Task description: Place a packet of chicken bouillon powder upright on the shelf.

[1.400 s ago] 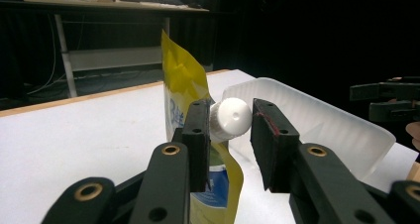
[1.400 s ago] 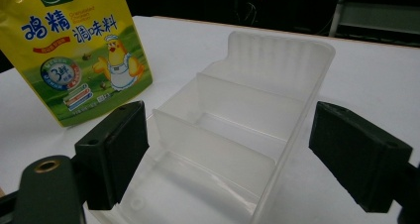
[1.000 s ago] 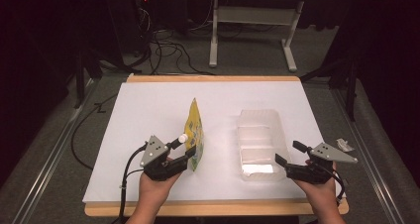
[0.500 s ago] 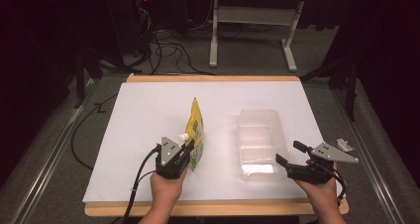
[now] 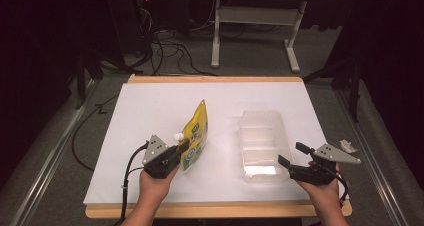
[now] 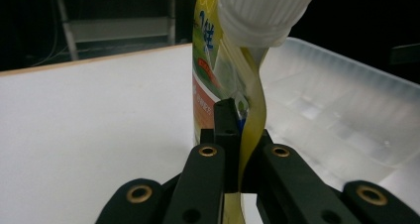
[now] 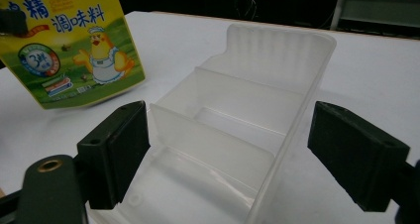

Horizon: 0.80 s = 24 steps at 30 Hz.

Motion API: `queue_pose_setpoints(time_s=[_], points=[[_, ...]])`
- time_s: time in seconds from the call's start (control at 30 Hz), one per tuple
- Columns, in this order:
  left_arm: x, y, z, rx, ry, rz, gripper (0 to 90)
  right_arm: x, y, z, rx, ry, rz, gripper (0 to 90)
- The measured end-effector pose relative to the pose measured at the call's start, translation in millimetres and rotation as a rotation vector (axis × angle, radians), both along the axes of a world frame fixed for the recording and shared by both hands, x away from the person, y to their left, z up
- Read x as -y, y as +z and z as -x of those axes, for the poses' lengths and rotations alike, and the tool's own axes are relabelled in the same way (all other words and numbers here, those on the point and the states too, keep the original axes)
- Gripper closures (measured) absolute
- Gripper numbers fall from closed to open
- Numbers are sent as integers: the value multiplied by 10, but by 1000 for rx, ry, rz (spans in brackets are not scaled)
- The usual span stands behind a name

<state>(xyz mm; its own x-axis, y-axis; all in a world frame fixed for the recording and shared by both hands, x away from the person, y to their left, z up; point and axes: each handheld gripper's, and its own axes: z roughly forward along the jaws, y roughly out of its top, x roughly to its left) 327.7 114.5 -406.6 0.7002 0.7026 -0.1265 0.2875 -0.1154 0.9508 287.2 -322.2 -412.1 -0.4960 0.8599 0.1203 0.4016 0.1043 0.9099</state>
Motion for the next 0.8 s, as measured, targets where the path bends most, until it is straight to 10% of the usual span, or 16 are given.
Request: queue_pose_setpoints(time_s=[0.37, 0.8], points=[[68, 38, 82, 12, -244, 21, 900, -85, 128, 47, 36, 70, -24, 152], [-141, 119, 66, 19, -426, 56, 900, -1001, 540, -232, 16, 381, 2, 110]])
